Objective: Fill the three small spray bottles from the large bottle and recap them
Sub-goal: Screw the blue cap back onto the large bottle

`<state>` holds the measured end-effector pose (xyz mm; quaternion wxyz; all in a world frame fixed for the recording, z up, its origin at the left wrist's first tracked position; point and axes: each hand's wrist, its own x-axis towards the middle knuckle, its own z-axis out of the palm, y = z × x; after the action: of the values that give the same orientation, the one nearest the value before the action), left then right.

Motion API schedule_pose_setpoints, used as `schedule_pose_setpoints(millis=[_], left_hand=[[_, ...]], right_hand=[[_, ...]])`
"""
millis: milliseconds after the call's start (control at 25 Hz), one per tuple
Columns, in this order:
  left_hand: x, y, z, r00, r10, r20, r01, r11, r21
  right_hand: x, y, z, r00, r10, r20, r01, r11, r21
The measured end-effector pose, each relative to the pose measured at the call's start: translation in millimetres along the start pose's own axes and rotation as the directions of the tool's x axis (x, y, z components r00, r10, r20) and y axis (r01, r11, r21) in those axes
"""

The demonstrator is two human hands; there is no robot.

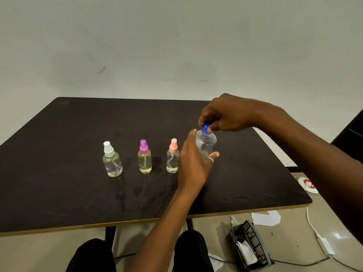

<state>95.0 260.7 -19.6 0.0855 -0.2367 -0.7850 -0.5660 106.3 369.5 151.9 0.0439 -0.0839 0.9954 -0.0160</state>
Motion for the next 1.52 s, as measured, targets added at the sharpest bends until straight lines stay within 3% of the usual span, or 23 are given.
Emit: schedule_pose_setpoints(millis=[520, 640, 800, 880, 1040, 1240, 1520], left_hand=[[-2, 3, -4, 0.998, 0.058, -0.027, -0.059, 0.998, -0.012], [-2, 3, -4, 0.998, 0.050, -0.022, -0.051, 0.999, -0.014], [-1, 0, -3, 1.000, 0.022, 0.013, -0.022, 1.000, -0.018], [-1, 0, -4, 0.999, 0.009, 0.031, -0.008, 1.000, -0.012], [0, 1, -4, 1.000, -0.001, 0.028, 0.002, 1.000, -0.015], [1, -2, -2, 0.999, 0.023, 0.022, -0.023, 1.000, -0.015], [0, -5, -1, 0.997, 0.071, -0.011, -0.072, 0.995, -0.071]], right_hand=[[1, -11, 23, 0.963, 0.130, -0.235, -0.206, 0.918, -0.339], [-1, -6, 24, 0.964, 0.117, -0.238, -0.185, 0.941, -0.284], [-6, 3, 6, 0.999, 0.000, -0.051, -0.002, 1.000, -0.028], [-7, 6, 2, 0.999, -0.049, 0.017, 0.048, 0.999, 0.015], [-2, 10, 7, 0.997, -0.072, -0.027, 0.073, 0.996, 0.049], [1, 10, 8, 0.998, -0.043, -0.048, 0.044, 0.999, 0.026], [5, 6, 27, 0.979, 0.035, -0.200, -0.071, 0.981, -0.178]])
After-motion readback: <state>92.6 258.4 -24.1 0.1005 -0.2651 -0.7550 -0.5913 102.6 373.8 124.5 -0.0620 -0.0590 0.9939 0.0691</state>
